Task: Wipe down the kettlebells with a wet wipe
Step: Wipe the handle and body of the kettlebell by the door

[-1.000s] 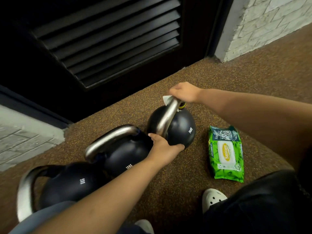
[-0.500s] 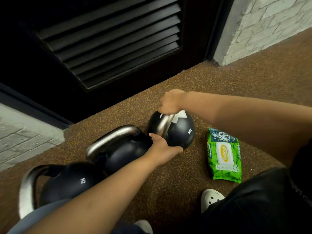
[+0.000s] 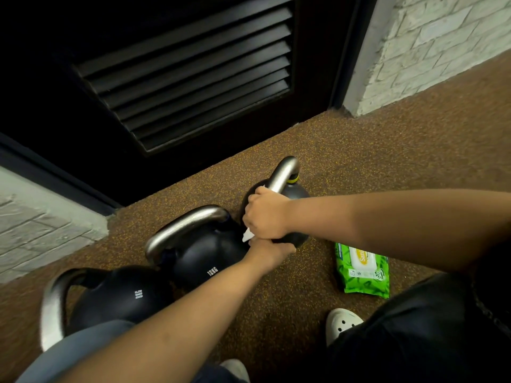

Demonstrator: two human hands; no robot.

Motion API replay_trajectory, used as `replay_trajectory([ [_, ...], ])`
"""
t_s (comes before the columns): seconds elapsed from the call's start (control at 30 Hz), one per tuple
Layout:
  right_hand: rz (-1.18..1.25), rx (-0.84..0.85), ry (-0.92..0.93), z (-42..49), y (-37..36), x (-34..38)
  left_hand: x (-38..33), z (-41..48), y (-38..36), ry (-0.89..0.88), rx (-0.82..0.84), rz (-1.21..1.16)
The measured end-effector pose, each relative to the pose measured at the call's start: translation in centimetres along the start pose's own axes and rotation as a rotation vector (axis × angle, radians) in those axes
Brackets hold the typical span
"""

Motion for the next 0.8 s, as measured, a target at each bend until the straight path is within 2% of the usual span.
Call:
replay_trajectory([
  [0.13,0.086,-0.196,0.139,-1.0,0.3,-1.3,-0.1,-0.2,0.5,0.015,-0.04,-0.066],
  [0.27,0.24,-0.39,0.182,-2.1,-0.5,-4.7,-1.1,-1.2,1.4,-0.037,-0.099,0.031],
  [0.4,0.34,-0.424,0.014,-2.6,-0.9,-8.2,-2.4,-1.4,1.2,-0.174,-0.129,0.126],
  [0.53,0.524,-0.411,-0.169,-2.5,-1.9,-11.5,-2.6,-1.2,0.9,-0.195,-0.12,0.196],
  [0.6,0.759,-0.369,-0.31,-2.6,-3.0,-13.3,-2.6,-1.1,1.0,-0.203,-0.111,0.209],
  [0.7,1.193,-0.256,-0.614,-3.5,-5.6,-15.0,-2.5,-0.9,1.1,-0.194,-0.094,0.218],
  [0.8,1.428,-0.129,-0.779,-4.2,-7.6,-15.2,-2.5,-0.9,1.3,-0.19,-0.076,0.242],
])
Point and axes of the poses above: each hand's wrist, its own z-axis towards the middle knuckle, its own y-axis out of the back of the hand, x = y × z, the point moved 6 cm from there along z, towards the middle knuckle
